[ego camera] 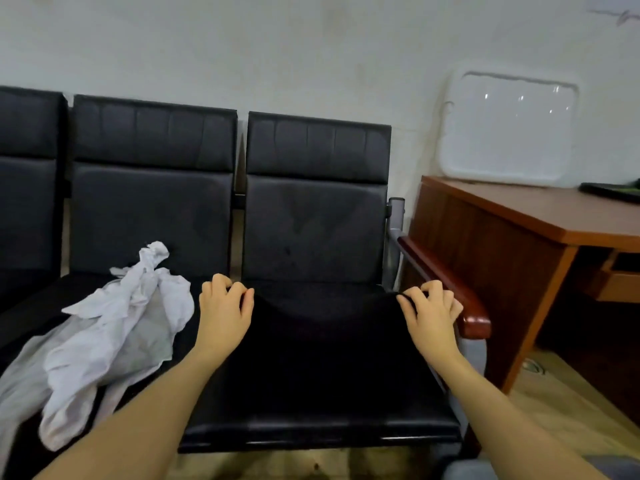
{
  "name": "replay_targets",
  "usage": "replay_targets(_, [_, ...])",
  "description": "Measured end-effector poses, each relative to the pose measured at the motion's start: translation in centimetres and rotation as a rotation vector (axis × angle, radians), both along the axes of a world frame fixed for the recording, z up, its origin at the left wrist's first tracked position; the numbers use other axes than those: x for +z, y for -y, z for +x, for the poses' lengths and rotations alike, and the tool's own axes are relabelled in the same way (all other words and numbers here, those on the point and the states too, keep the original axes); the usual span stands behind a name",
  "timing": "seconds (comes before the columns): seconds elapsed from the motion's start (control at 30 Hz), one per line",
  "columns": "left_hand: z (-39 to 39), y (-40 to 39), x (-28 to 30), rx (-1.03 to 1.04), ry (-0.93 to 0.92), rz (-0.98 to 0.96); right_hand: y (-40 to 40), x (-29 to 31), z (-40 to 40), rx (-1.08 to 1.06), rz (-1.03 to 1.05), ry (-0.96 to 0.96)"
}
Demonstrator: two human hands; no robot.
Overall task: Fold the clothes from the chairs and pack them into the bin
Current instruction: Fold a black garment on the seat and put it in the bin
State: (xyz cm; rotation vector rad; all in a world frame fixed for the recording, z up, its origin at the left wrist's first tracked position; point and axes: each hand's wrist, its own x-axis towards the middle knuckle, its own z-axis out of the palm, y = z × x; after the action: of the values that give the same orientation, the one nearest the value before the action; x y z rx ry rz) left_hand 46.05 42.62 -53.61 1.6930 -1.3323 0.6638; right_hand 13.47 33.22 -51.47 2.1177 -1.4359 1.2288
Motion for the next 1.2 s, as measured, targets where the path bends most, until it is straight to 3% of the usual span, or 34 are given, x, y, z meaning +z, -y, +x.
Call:
replay_targets(0.13, [-0.6, -2.6, -4.3, -0.012, -0.035, 0.08, -2.6, -4.2, -1.3, 0.011, 0.105, 0.011])
replay_targets(0.33, [-0.4, -2.1, -6.1, -0.014, -0.071, 0.132, -1.5, -6.5, -1.5, 0.003, 0.2, -0.034])
replay_targets(0.7, [2.9, 9.8, -6.3, 0.033, 0.08, 0.294, 10.7, -7.6, 3.3, -0.073, 0.185, -0.287])
replay_targets(0.97, [3.9, 15.2, -10.2, 0.12, 0.033, 0.587, 16.2, -10.2, 6.4, -0.143, 0.45, -0.331])
replay_targets(1.13, [0.1, 13.8, -12.0, -0.049, 0.024, 0.58, 13.4, -12.3, 7.4, 0.056, 0.551, -0.195])
replay_targets(1.2, [-1.8, 12.7, -12.3, -0.12, -0.001, 0.697, 11.7, -12.9, 7.6, 0.169, 0.631, -0.15])
